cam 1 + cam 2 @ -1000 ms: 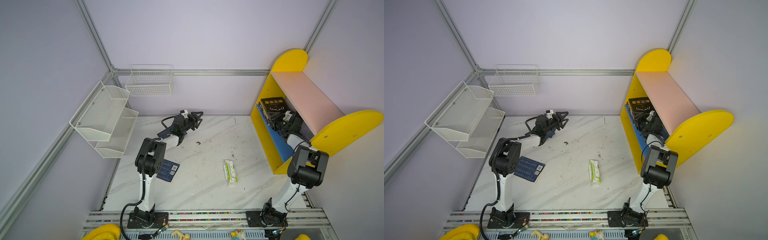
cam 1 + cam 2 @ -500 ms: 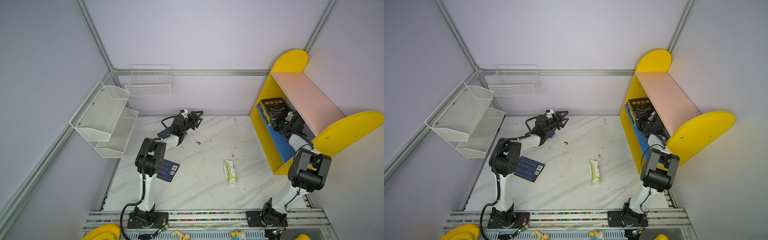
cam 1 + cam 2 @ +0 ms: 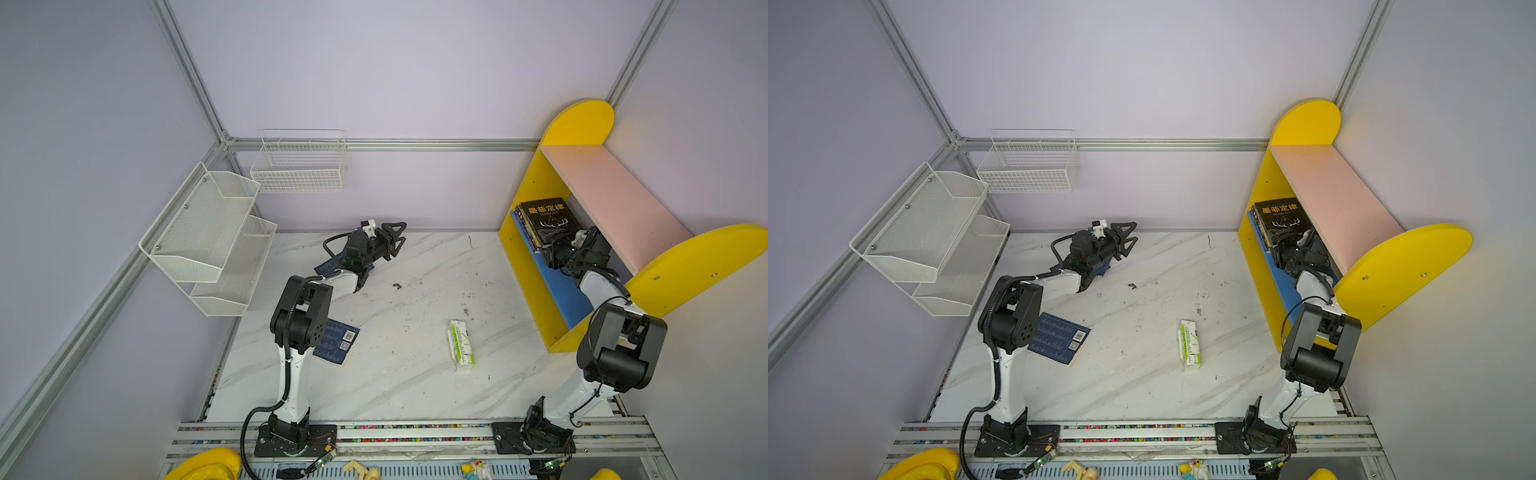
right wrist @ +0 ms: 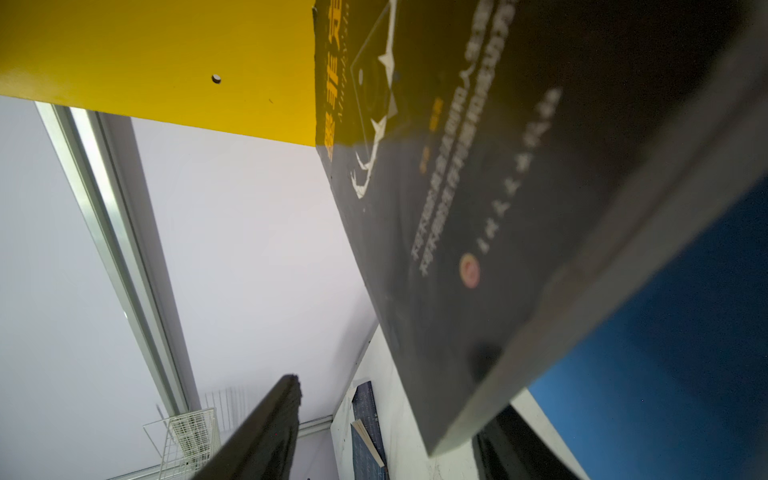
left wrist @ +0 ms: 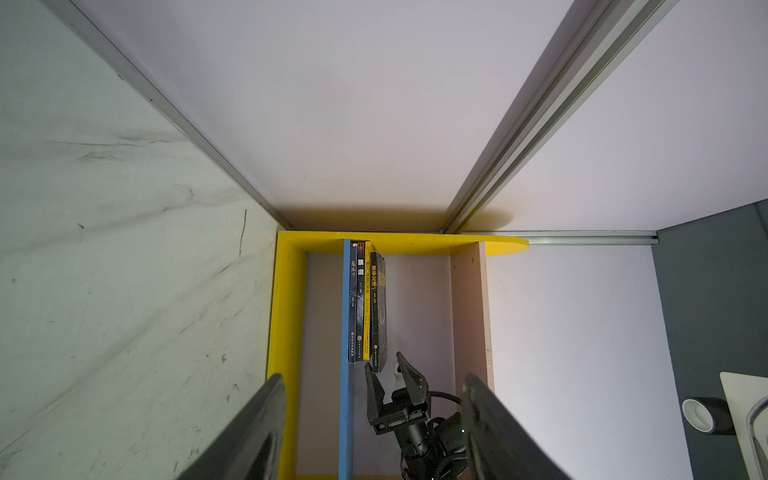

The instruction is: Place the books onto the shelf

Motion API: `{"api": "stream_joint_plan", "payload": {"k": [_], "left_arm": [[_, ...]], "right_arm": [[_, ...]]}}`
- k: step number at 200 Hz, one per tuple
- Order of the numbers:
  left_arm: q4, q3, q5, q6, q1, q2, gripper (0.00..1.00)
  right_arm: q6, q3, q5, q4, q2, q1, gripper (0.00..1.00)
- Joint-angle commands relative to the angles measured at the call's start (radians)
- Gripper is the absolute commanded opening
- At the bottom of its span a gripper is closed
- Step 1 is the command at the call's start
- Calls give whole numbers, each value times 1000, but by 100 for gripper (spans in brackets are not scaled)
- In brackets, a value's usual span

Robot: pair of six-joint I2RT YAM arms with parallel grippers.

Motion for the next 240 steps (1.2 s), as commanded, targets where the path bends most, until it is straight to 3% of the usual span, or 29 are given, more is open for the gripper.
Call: {"api": "stream_joint_plan", "payload": {"k": [1,70,106,158,240], "left_arm": [[64,-25,22,-11,-6,0,66],[78,-30,32,-24,-6,6,66],[81,-24,37,-31,-6,11,66],[86,-14,41,-38,-6,25,66],[92,-19,41,-48,-2,25,66]], "right_arm": [[-76,31,47,-81,-65,-49,68],[-110,13,65,-82,-59,-48,71],[-96,-53,126,10,-134,-48,61],[-106,-40,119,8,-132,-49,33],[-67,-30,77,102,-53,-48,25]]}}
